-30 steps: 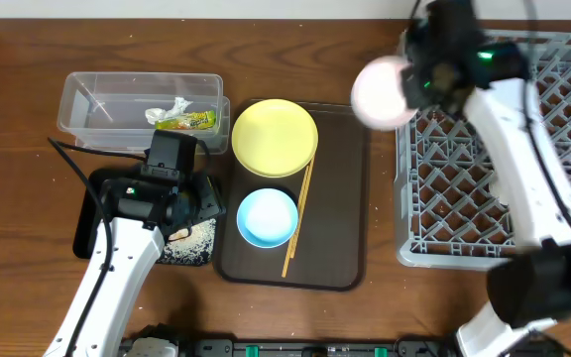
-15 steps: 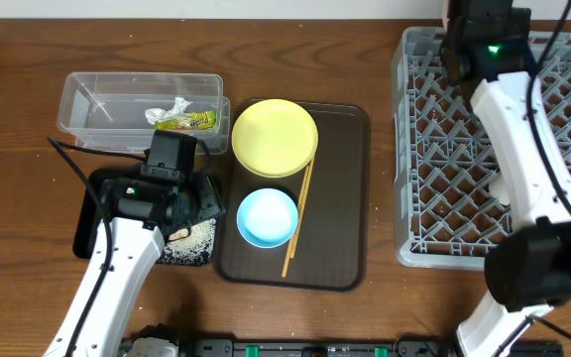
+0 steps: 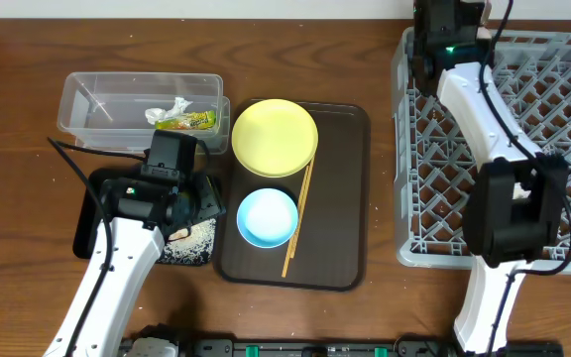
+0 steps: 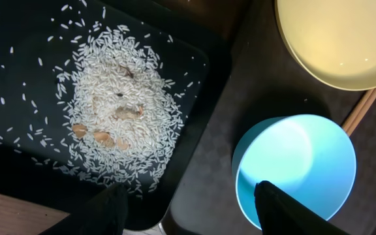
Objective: Sort waste into correct bins and load items into the dishwasher rack
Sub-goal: 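Place pink bowl into back of dishwasher rack with right gripper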
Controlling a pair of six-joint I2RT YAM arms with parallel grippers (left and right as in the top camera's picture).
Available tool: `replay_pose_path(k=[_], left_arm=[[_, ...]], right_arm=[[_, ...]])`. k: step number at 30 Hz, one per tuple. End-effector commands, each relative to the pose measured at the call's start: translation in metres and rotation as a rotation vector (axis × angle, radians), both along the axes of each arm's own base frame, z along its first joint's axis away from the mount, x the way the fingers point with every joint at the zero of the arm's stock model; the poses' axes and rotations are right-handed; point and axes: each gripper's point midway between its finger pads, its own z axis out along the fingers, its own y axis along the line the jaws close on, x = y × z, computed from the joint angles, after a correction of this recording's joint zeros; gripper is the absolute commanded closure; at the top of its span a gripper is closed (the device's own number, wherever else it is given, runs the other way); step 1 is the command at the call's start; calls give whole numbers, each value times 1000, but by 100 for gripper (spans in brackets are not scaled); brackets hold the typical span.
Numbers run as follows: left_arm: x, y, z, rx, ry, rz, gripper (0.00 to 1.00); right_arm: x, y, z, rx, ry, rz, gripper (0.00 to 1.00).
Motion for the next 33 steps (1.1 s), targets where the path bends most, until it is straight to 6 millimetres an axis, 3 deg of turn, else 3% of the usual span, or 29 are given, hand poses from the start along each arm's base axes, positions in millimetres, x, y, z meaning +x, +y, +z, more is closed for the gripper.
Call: replay_pose_path(k=[1,7,14,20,29,33], left_arm=[[-2,3,-3,13,11,8,35],[-2,3,-3,13,11,7,35],[-2,3,-3,13,11,8,35],[-2,3,-3,13,11,8,35],[-2,3,-3,13,11,8,35],[-2,3,-3,13,10,7,35]], right_arm=[[-1,5,-3,3,-26,-23,99],[0,14,-10,37,-7,10,99],[-14,15,-22,68,46,-19,99],[-29,37,-44,165,148,25,99],[-51,50,-36,263,175,15,100],[-59,72,-30,415,197,81,91]])
